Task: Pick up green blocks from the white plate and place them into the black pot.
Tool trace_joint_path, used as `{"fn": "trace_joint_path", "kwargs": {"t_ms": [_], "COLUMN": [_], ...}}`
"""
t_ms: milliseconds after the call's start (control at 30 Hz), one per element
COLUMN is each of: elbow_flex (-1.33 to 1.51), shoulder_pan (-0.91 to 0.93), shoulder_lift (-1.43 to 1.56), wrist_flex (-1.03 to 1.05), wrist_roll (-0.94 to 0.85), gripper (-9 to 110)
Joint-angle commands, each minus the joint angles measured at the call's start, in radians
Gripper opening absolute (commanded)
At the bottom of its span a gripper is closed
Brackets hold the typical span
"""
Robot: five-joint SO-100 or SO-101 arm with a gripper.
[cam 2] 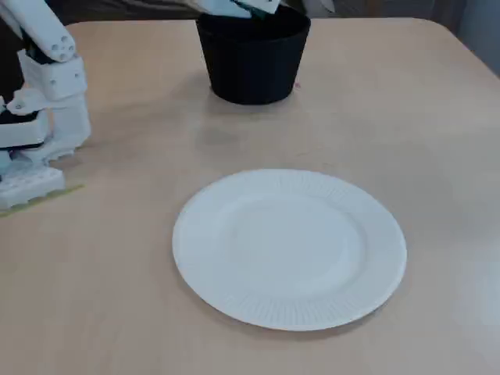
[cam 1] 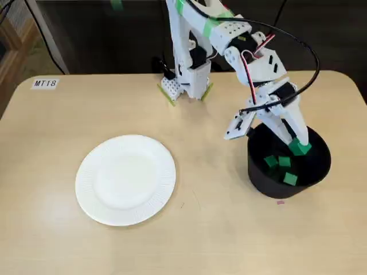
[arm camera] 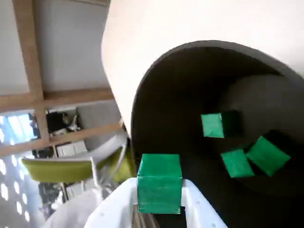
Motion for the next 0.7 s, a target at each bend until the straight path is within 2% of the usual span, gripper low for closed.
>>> {"fn": "trace_joint_path", "kwargs": {"t_ms": [0,67,167,200,300,467,667], "elbow_flex": [0.0,-0.008,-0.011,-0.012,-0.021,-0.092,0.051], "shoulder_pan": [-0.011,0.002,0.034,0.048,0.104,0.255,0.434], "shoulder_lift": [0.095,0.146,0.252,0.288,0.419,0.589,0.891], "wrist_flex": [0.018,0.037,0.041,0.041,0.044,0.163,0.216], "wrist_roll": [-0.044,-0.058,-0.06,-0.054,-0.003,0.054,0.132], "gripper": [46,49,42,36,-2,-2,-2]}}
